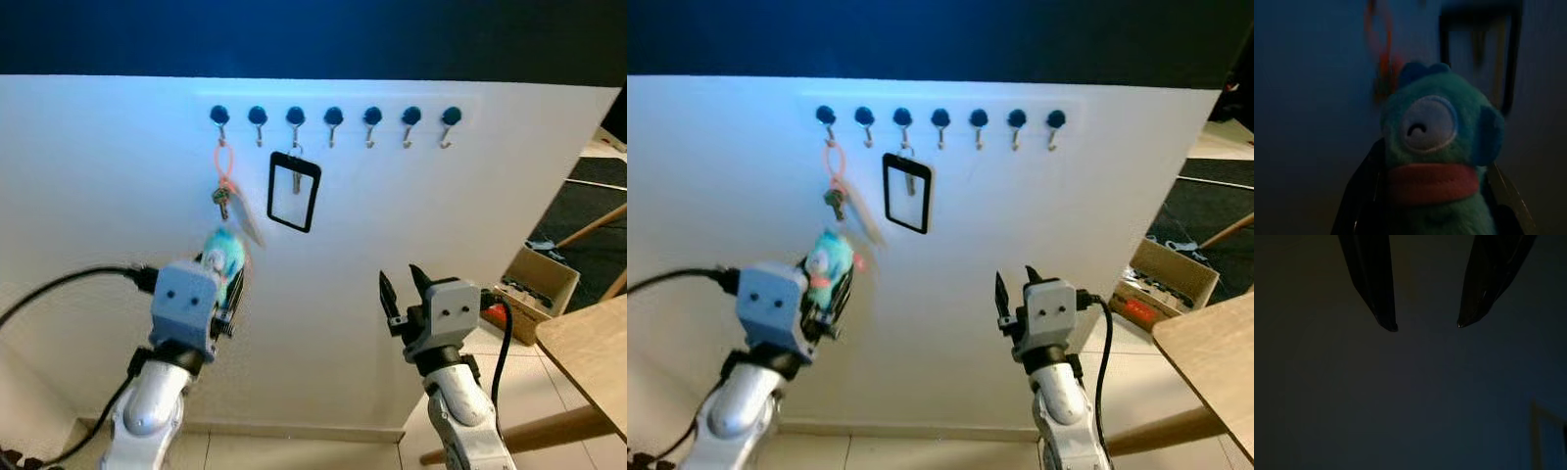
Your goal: Hang keys on a hook
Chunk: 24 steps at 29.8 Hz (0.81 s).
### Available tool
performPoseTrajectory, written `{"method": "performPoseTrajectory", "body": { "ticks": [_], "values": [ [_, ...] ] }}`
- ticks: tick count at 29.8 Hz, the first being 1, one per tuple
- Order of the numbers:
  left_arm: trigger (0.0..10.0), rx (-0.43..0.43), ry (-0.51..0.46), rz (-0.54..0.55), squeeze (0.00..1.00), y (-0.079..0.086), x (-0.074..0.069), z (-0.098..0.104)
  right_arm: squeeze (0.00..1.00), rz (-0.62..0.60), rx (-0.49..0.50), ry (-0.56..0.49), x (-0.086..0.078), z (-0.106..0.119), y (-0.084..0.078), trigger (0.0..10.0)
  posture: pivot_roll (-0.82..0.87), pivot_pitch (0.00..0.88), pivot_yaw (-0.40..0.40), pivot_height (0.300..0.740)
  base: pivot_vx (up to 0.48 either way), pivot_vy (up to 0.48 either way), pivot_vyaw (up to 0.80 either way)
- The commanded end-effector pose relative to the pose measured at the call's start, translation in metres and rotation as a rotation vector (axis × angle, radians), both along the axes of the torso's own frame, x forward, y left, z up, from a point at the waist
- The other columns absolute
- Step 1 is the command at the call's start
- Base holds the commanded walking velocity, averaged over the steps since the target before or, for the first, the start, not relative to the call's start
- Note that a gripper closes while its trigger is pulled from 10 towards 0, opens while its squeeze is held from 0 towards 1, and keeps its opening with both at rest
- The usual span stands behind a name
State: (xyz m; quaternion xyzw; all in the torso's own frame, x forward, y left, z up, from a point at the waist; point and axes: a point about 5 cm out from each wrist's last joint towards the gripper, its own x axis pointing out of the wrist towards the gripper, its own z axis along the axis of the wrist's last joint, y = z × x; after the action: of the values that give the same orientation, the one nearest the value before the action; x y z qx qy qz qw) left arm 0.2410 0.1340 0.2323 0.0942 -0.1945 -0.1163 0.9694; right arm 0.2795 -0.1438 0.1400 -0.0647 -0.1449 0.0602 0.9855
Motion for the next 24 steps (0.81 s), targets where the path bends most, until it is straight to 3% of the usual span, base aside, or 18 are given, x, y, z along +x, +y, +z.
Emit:
{"method": "performPoseTrajectory", "body": {
  "ticks": [1,4,17,24],
  "values": [
    [10.0,-0.01,-0.017,-0.065,0.0,-0.006,-0.004,0.011,0.0,0.006,-0.017,0.028,-0.003,-0.009,-0.001,10.0,0.13,0.163,0.003,0.74,0.0,0.0,0.0],
    [10.0,-0.04,-0.058,-0.157,0.0,-0.019,-0.002,0.029,0.0,0.011,-0.019,0.034,-0.002,-0.011,0.001,10.0,0.13,0.158,0.0,0.74,0.0,0.0,0.0],
    [10.0,-0.187,-0.074,-0.331,0.0,-0.067,0.02,0.056,0.0,0.024,-0.02,0.029,0.003,-0.012,0.007,10.0,0.11,0.14,0.001,0.74,0.0,0.0,0.0],
    [10.0,-0.175,-0.091,-0.406,0.0,-0.085,0.025,0.065,0.0,0.032,-0.019,0.026,0.006,-0.012,0.01,10.0,0.11,0.138,0.001,0.74,0.0,0.0,0.0]
  ]
}}
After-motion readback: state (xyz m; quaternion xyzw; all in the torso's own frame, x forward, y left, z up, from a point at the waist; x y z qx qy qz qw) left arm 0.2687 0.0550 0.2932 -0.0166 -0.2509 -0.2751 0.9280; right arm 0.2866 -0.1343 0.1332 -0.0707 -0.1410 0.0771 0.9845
